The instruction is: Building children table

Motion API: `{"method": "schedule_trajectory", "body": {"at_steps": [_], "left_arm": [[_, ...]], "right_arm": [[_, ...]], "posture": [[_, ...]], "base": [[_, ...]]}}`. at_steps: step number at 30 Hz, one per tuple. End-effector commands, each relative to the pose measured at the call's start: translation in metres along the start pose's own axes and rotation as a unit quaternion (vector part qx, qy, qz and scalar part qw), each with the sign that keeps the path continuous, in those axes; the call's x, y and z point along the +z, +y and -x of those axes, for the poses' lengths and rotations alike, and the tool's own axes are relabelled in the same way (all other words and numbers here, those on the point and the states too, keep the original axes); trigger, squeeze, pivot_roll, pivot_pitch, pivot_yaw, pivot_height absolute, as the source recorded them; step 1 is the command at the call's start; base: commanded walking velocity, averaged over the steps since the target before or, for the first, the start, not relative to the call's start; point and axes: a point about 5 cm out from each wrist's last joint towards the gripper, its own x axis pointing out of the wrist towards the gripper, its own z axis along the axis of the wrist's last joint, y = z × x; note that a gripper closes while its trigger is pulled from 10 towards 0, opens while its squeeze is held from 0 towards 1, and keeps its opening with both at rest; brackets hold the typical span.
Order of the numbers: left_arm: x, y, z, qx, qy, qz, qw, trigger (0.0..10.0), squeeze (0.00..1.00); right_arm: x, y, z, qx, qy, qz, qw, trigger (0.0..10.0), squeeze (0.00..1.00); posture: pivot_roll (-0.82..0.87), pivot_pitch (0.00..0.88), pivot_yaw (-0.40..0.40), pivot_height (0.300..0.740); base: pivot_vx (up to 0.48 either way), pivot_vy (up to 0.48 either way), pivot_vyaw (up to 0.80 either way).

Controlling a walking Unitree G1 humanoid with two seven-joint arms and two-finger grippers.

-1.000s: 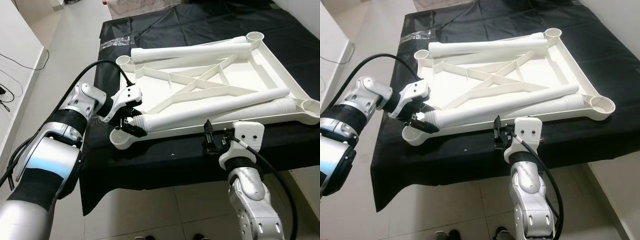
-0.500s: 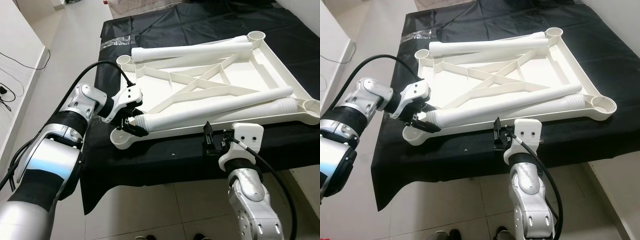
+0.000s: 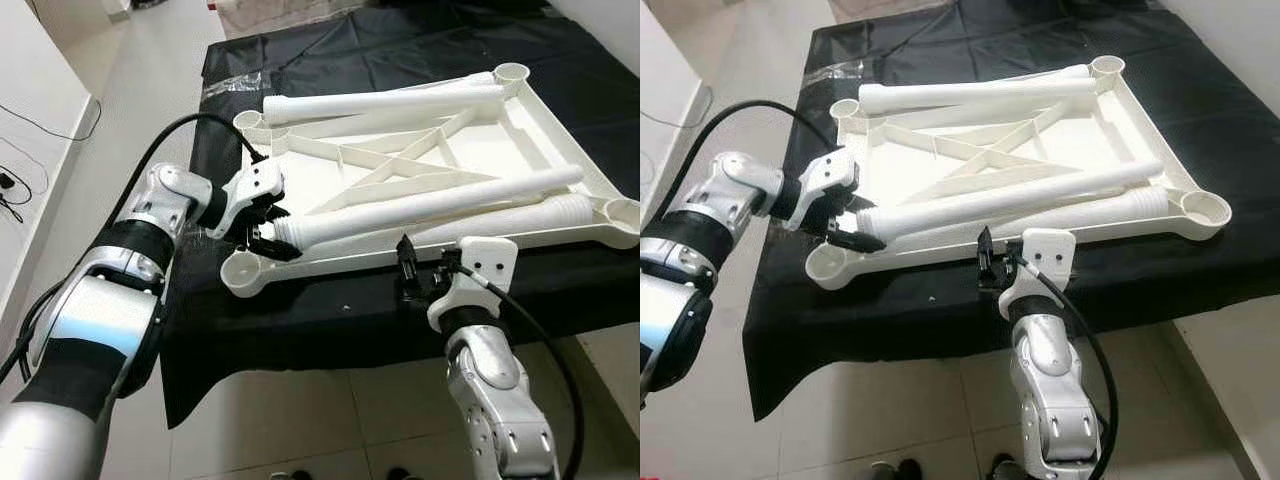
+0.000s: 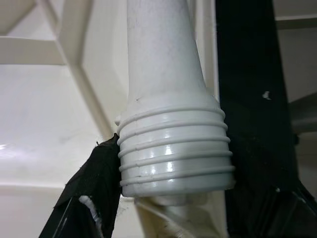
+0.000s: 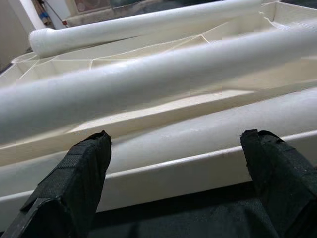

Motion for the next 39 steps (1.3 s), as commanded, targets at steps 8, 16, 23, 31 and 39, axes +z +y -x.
{"method": "schedule_trajectory", "body": {"at_steps": [8,16,23,31,39], "left_arm": [[0.009,0.015,0.022,0.082,-0.038,-0.017,0.996,0.0,0.0],[0.008,0.016,0.026,0.102,-0.052,-0.022,0.993,10.0,0.0],[0.006,0.013,0.021,0.117,-0.08,-0.03,0.989,10.0,0.0],[0.006,0.009,0.015,0.114,-0.094,-0.033,0.988,10.0,0.0],[0.006,0.005,0.008,0.107,-0.103,-0.034,0.988,10.0,0.0]], "right_arm": [[-0.005,0.005,-0.004,0.016,0.017,-0.074,0.997,10.0,0.81],[-0.004,0.018,-0.012,0.057,0.035,-0.254,0.965,10.0,0.33],[0.006,0.022,-0.023,0.077,0.03,-0.394,0.915,10.0,0.0],[0.021,0.019,-0.035,0.093,0.005,-0.448,0.889,10.0,0.0],[0.049,0.031,-0.046,0.166,-0.022,-0.523,0.836,10.0,0.0]], "posture": [[0.09,0.184,0.1,0.74],[0.09,0.175,0.089,0.74],[0.08,0.171,0.078,0.74],[0.09,0.169,0.071,0.74],[0.08,0.168,0.073,0.74]], "base": [[0.0,0.0,0.0],[0.0,0.0,0.0],[0.0,0.0,0.0],[0.0,0.0,0.0],[0.0,0.0,0.0]]}}
